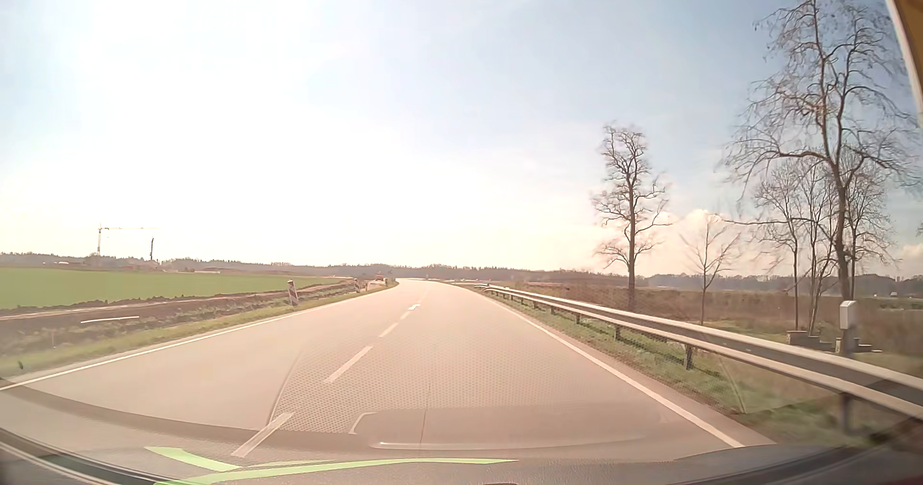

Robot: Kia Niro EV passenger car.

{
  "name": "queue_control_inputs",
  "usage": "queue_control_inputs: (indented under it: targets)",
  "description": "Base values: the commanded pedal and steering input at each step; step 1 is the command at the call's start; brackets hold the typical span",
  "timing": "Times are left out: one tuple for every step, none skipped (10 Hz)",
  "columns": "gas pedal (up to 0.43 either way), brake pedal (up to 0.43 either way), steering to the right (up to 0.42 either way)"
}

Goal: Follow the waypoints while adhering to traffic rules and regulations

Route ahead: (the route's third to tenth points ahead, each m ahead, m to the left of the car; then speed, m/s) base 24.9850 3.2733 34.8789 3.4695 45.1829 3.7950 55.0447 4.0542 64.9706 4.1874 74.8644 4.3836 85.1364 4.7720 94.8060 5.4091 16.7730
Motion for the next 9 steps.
queue_control_inputs:
  targets:
    - [0.138,0.0,-0.001]
    - [0.138,0.0,-0.002]
    - [0.138,0.0,-0.002]
    - [0.138,0.0,-0.002]
    - [0.138,0.0,-0.002]
    - [0.15,0.0,-0.002]
    - [0.15,0.0,-0.002]
    - [0.15,0.0,-0.002]
    - [0.15,0.0,-0.002]
